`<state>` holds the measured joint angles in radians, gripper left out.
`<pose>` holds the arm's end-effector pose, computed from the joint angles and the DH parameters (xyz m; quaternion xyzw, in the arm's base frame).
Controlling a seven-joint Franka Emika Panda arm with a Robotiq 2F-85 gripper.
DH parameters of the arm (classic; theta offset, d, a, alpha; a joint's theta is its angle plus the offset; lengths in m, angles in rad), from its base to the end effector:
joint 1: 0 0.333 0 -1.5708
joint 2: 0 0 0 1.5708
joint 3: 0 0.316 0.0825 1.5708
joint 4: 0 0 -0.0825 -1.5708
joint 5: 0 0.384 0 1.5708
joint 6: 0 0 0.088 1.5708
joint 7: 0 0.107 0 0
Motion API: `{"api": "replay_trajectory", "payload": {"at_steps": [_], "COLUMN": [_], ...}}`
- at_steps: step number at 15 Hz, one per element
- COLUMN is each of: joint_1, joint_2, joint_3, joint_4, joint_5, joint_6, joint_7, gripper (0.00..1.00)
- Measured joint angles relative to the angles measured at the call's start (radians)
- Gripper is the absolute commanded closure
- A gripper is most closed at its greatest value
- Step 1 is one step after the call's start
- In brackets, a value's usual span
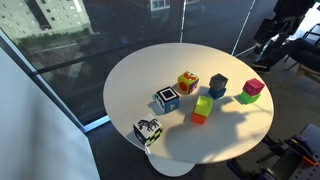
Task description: Put the grey building block on the table
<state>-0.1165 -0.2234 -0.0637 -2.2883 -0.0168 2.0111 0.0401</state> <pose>0.4619 -0.0859 0.4381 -0.9941 0.1051 0.0271 0.0014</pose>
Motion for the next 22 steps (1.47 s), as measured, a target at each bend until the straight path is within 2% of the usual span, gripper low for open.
{"api": "replay_trajectory", "payload": {"at_steps": [12,22], "joint_1": [0.017,0.019], "joint_2": [0.18,0.192], "joint_3": [-0.012,-0.012], "joint_4": [0.007,0.006], "joint_5": [0.031,0.034], "joint_6": [0.18,0.183], "joint_7": [-0.094,-0.098], "gripper": [0.0,0.0]}}
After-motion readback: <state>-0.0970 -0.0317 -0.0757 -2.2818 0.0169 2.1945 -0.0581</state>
